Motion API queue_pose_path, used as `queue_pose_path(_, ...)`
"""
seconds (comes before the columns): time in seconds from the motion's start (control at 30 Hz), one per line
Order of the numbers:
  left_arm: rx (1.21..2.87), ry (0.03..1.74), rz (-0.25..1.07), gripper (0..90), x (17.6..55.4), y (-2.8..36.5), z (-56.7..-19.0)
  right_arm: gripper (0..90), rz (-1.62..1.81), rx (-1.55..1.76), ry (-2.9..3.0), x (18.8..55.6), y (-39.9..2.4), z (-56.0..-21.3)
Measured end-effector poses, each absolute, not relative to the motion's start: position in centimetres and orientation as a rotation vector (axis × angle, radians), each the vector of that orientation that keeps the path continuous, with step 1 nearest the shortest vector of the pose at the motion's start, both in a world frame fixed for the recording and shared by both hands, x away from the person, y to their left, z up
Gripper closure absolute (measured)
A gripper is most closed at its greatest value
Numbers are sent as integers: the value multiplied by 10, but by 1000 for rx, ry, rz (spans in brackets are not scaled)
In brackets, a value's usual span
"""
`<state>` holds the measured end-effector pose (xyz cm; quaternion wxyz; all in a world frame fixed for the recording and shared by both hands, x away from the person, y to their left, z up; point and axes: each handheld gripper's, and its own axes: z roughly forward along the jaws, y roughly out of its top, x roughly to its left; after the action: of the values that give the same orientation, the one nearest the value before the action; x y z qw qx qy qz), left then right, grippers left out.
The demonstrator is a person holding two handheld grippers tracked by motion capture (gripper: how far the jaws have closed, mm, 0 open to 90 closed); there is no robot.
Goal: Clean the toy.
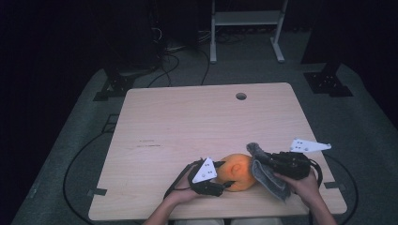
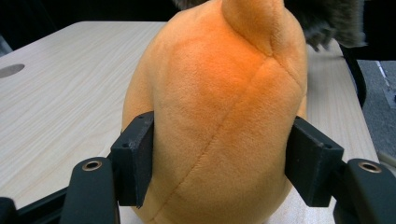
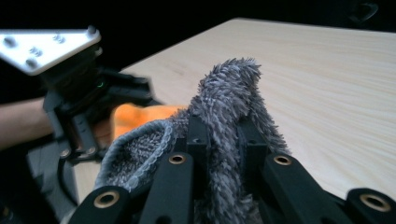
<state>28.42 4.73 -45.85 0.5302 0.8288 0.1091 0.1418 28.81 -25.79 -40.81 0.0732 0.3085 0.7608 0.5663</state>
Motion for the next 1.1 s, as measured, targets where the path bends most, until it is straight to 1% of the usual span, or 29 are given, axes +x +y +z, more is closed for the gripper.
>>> queue_pose_path(0.07, 1981, 261, 331, 330, 285, 48, -459, 782, 1645, 918, 2320, 289, -253, -411)
queue_pose_path(0.1, 1976, 269, 328, 330, 286, 47, -459, 782, 1615, 931, 2339, 292, -253, -418)
queue_pose_path(0.13, 1967, 280, 317, 328, 287, 47, -459, 782, 1644, 1016, 2315, 299, -262, -427)
queue_pose_path(0.23, 1959, 295, 304, 313, 287, 48, -460, 782, 1610, 1087, 2288, 301, -272, -429)
queue_pose_path(0.3, 1961, 305, 300, 299, 288, 51, -460, 782, 1617, 1046, 2273, 294, -275, -420)
queue_pose_path(0.4, 1952, 310, 301, 301, 288, 49, -461, 782, 1665, 969, 2264, 287, -267, -406)
queue_pose_path(0.43, 1952, 310, 301, 307, 288, 49, -461, 782, 1665, 969, 2264, 287, -267, -406)
queue_pose_path(0.47, 1941, 313, 316, 319, 287, 46, -460, 782, 1684, 909, 2280, 283, -258, -398)
queue_pose_path(0.53, 1940, 326, 321, 367, 286, 45, -458, 782, 1691, 859, 2297, 281, -249, -396)
queue_pose_path(0.57, 1915, 328, 335, 393, 286, 44, -451, 782, 1665, 859, 2307, 281, -246, -398)
queue_pose_path(0.63, 1874, 344, 340, 426, 287, 46, -441, 781, 1689, 894, 2291, 285, -250, -404)
queue_pose_path(0.7, 1877, 351, 385, 427, 287, 50, -432, 782, 1647, 982, 2258, 288, -261, -407)
queue_pose_path(0.77, 1873, 360, 415, 432, 286, 55, -426, 782, 1718, 963, 2217, 284, -265, -400)
queue_pose_path(0.87, 1915, 358, 443, 436, 285, 55, -423, 782, 1787, 867, 2187, 275, -249, -383)
queue_pose_path(0.9, 1983, 349, 468, 436, 282, 51, -422, 782, 1778, 826, 2188, 272, -240, -379)
queue_pose_path(0.93, 1983, 349, 468, 435, 282, 51, -422, 782, 1778, 826, 2188, 272, -240, -379)
queue_pose_path(0.97, 1997, 354, 460, 435, 281, 49, -422, 782, 1770, 771, 2190, 269, -224, -376)
queue_pose_path(1.0, 1997, 354, 460, 436, 281, 49, -422, 782, 1770, 771, 2190, 269, -224, -376)
queue_pose_path(1.03, 1994, 342, 448, 435, 279, 48, -421, 782, 1693, 768, 2222, 269, -213, -380)
queue_pose_path(1.1, 2028, 330, 449, 416, 279, 47, -426, 782, 1658, 803, 2233, 274, -213, -393)
